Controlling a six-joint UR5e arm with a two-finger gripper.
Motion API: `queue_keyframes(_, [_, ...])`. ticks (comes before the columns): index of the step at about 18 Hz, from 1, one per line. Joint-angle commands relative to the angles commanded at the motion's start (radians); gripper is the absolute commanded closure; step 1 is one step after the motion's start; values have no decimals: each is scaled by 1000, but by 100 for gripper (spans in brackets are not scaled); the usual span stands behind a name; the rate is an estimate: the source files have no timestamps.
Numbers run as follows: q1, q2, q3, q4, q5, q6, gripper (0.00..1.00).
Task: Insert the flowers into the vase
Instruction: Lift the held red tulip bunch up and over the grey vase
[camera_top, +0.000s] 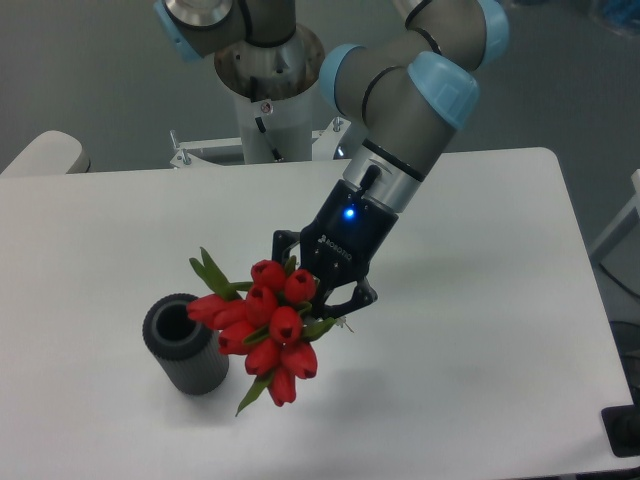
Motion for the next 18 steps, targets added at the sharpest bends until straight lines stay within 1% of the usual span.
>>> queue_keyframes(5, [-29,0,12,2,0,-37,78])
queue_keyframes(13, [-38,15,15,14,0,-107,78])
queue_keyframes(18, [-38,23,9,15,0,-135,74])
